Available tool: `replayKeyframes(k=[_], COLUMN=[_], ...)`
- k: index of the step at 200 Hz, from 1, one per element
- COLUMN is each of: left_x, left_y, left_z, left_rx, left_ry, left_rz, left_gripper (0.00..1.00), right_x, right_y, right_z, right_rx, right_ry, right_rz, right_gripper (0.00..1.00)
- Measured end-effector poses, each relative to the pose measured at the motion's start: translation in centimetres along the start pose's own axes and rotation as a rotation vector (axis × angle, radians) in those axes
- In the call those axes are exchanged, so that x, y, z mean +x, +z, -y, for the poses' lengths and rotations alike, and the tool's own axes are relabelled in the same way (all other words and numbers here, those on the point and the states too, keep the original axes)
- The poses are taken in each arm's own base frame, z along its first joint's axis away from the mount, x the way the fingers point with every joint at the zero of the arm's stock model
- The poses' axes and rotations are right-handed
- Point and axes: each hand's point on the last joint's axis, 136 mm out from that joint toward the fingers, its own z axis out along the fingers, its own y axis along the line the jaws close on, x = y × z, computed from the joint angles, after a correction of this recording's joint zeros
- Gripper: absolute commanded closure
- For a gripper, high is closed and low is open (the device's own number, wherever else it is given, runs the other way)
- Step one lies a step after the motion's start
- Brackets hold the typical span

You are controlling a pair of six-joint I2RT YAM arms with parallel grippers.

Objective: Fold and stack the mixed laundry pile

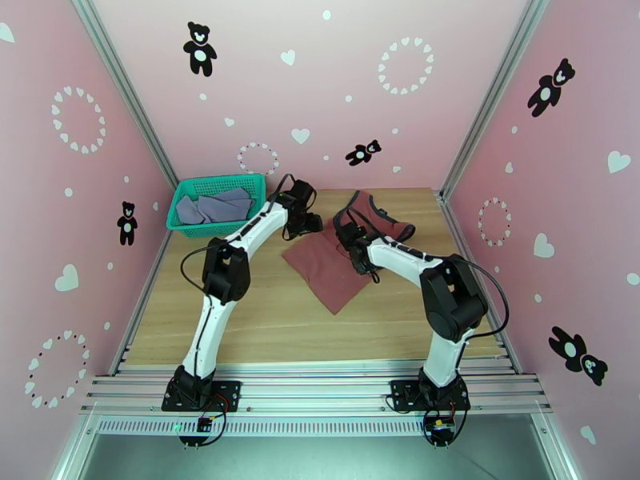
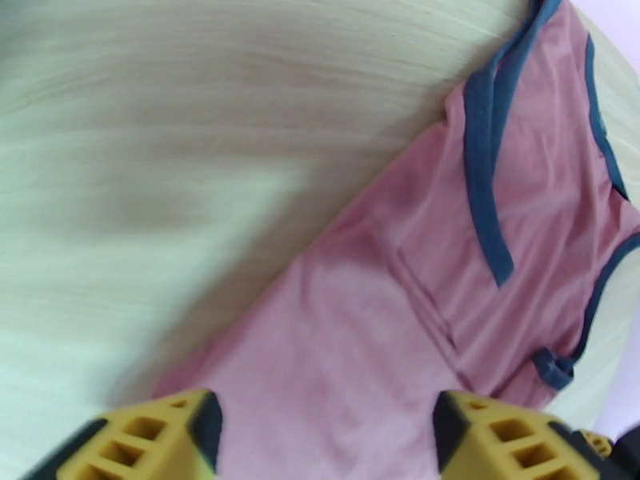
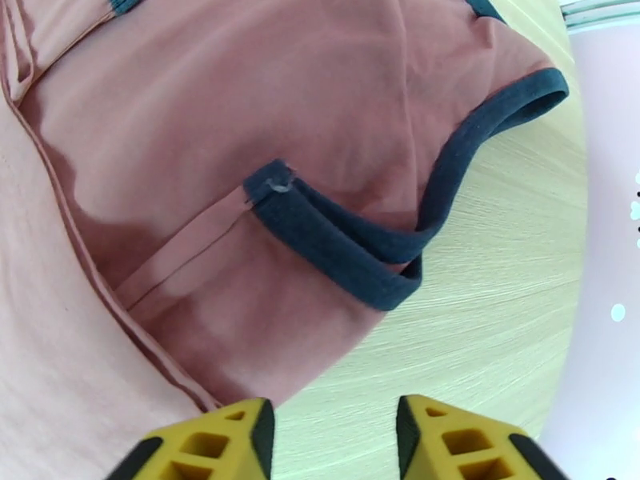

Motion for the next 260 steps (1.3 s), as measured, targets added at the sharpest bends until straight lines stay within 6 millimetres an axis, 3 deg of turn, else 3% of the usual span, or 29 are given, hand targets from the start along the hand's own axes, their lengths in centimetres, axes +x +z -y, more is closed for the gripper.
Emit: replayKeyframes(k=[12,34,48,80,97,130,188,206,224,260], left_x=[0.3,1.7,3.5,6.6,7.3,7.5,7.3,7.3,7.4,6.4], left_y=[-0.7,-0.7,-0.2,0.1,-0.6,-1.6,0.0,1.4,2.7,3.9], left_z=[-0.2,-1.5,-3.0,-6.8,-7.8,-8.2,-8.4,-8.6,-9.1,-9.2], left_rx=[-0.001,-0.022,-0.058,-0.178,-0.208,-0.2,-0.189,-0.194,-0.208,-0.208], left_ry=[0.011,0.015,0.015,0.002,-0.009,-0.038,-0.068,-0.081,-0.097,-0.096], left_rz=[0.008,0.001,-0.03,-0.077,-0.074,-0.058,-0.045,-0.047,-0.051,-0.006], left_gripper=[0.72,0.71,0.64,0.31,0.25,0.24,0.24,0.27,0.38,0.79], right_x=[0.1,1.1,1.8,2.9,4.5,6.9,8.2,9.1,9.9,9.8], right_y=[-0.1,-1.0,-2.6,-8.6,-10.7,-9.5,-7.0,-6.4,-5.6,-5.4], right_z=[-0.4,-1.4,-2.6,-7.4,-10.2,-11.7,-14.7,-15.7,-16.3,-16.9], right_rx=[-0.026,-0.1,-0.16,-0.309,-0.39,-0.43,-0.452,-0.446,-0.434,-0.428], right_ry=[0.008,0.001,-0.029,-0.18,-0.265,-0.313,-0.346,-0.368,-0.376,-0.356], right_rz=[-0.002,-0.003,0.01,0.126,0.154,0.105,0.047,0.023,-0.005,-0.016], right_gripper=[0.65,0.58,0.55,0.52,0.52,0.52,0.52,0.52,0.54,0.66])
